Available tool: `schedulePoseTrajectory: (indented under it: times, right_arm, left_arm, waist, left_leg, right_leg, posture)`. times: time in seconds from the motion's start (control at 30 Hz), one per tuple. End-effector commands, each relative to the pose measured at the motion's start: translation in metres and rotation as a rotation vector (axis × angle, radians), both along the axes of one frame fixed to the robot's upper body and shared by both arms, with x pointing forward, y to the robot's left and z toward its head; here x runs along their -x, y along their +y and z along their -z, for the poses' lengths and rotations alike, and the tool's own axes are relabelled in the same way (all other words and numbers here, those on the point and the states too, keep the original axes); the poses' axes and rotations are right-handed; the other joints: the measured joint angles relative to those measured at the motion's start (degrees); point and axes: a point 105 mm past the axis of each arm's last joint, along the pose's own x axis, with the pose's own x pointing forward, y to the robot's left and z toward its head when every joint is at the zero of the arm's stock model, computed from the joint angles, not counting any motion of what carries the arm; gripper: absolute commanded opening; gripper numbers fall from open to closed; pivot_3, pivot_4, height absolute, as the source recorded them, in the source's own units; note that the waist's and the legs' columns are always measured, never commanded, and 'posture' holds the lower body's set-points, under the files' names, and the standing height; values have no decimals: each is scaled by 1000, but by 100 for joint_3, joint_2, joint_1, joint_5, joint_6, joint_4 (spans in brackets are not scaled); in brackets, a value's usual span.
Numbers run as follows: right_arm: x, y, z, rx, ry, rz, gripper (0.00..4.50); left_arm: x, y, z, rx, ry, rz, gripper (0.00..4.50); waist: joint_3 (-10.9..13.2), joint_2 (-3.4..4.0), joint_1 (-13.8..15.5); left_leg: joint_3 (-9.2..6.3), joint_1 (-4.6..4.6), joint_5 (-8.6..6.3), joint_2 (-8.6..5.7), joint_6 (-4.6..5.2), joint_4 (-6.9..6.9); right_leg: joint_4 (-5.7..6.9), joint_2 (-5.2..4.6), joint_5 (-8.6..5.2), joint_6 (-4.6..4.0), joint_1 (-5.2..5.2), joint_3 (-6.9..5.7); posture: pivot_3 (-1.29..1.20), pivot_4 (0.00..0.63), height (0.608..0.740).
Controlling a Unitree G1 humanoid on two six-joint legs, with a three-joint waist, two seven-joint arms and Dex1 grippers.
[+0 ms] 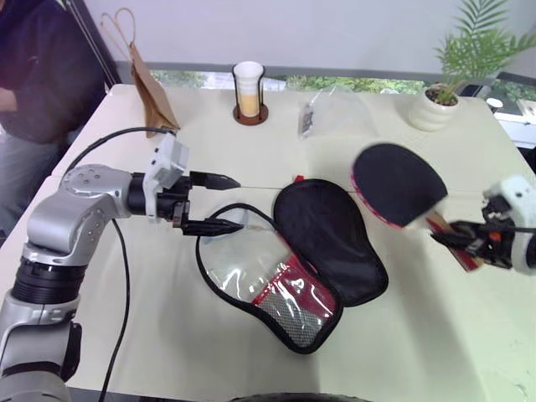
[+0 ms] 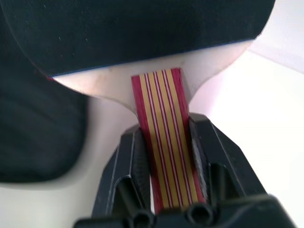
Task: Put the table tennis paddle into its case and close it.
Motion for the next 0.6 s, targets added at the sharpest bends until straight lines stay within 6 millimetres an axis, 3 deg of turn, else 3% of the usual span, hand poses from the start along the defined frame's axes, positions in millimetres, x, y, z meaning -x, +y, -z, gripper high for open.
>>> schedulePoseTrajectory:
  times: [0.03,0.23,0.6]
  right_arm:
    - [1,29,14,-18,29,9,792]
    - [0,81,47,-71,74,0,792]
    - [-8,94,67,-60,94,63,792]
  left_arm:
    - [1,0,-9,5,-42,-1,4500]
    - [2,0,-9,7,-42,-9,4500]
    - [6,-1,-8,8,-38,-27,4500]
  waist:
    - [-4,-7,-3]
    - [-3,-6,-26]
    - [-3,-6,-61]
  left_leg:
    - [-1,0,-2,-1,3,2]
    - [2,-8,3,-4,-5,3]
    - [3,-7,4,-7,-5,2]
  right_leg:
    - [0,-2,0,0,3,0]
    - [8,-5,0,0,-17,3]
    - [8,-3,0,0,-16,2]
  posture:
    - [0,150,740]
    - [0,150,740]
    - [0,150,740]
